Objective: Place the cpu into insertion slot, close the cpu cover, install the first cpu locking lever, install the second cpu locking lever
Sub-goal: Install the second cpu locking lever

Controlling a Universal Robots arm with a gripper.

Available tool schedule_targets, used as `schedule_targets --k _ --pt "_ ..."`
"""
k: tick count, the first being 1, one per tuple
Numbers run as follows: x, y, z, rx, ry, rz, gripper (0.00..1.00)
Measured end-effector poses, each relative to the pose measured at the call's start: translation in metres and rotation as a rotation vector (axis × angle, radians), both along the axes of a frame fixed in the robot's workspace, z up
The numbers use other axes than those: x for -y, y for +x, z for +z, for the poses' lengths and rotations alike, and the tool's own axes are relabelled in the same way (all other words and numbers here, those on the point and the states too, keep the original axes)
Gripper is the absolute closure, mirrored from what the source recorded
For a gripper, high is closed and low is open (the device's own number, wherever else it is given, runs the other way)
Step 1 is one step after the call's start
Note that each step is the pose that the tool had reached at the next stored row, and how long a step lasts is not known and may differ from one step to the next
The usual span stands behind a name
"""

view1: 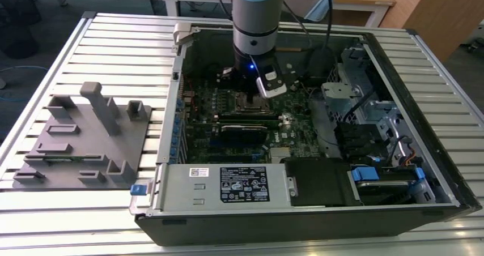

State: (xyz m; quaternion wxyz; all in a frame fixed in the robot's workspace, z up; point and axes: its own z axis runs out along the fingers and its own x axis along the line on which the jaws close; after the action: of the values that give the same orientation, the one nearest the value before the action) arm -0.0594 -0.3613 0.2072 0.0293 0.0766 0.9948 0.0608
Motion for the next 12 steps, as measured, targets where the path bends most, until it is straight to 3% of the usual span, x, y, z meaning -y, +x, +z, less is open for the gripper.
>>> schedule_targets --k 4,12 --pt "-0.0023 0.0023 0.0 0.0 -0.0174 0.0 0.9" --pt "-0.0039 0.0023 0.0002 -0.0001 -0.0191 0.0 0.9"
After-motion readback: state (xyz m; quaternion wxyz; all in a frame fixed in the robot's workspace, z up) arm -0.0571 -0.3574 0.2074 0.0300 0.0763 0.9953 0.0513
